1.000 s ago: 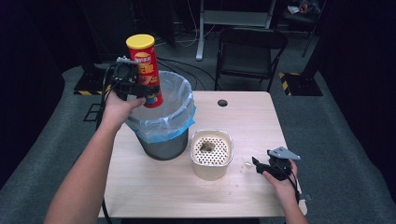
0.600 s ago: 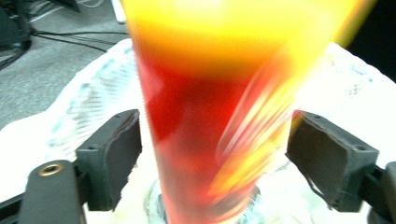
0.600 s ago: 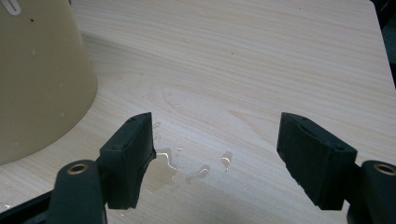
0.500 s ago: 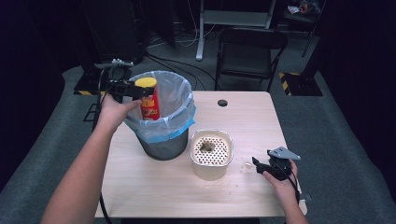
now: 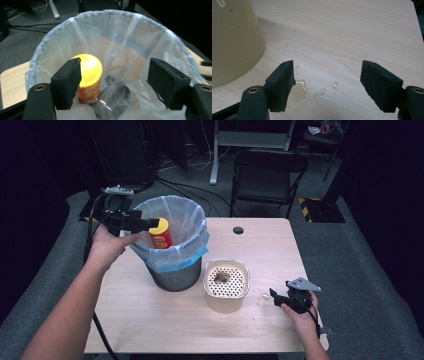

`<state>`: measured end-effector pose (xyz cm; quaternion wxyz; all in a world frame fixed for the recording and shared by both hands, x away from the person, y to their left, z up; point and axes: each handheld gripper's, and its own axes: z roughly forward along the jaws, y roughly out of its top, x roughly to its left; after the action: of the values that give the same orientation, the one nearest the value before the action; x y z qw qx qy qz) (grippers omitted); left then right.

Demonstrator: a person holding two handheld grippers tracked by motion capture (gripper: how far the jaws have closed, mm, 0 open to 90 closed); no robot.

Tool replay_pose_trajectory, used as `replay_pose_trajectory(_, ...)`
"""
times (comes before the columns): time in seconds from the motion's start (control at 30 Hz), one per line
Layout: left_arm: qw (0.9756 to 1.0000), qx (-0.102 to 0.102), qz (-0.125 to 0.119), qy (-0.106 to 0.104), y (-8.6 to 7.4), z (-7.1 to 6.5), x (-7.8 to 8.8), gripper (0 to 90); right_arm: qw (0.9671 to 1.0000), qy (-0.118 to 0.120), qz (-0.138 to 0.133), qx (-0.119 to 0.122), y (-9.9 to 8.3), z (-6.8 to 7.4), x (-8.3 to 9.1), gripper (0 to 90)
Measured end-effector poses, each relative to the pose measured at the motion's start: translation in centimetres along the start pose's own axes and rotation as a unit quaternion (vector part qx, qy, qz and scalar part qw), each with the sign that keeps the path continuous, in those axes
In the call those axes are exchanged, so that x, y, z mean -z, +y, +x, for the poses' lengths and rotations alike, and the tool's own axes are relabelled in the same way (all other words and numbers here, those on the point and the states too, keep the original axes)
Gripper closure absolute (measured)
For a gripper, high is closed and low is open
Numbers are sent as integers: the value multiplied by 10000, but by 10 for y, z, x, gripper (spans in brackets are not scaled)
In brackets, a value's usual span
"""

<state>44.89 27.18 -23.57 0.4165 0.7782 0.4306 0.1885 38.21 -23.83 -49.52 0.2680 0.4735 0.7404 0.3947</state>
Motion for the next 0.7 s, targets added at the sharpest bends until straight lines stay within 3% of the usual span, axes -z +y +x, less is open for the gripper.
replay_pose_trajectory(0.3,9986,-294,-94,-431,-26,-16,36,325,10000,-5,7,-10,0,0,0,268)
replay_pose_trajectory(0.43,9978,-374,-172,-515,-39,-21,51,354,10000,3,1,20,0,1,0,268)
replay_pose_trajectory(0.7,9963,-471,-154,-699,-70,-26,65,463,10000,-4,7,2,0,2,0,268)
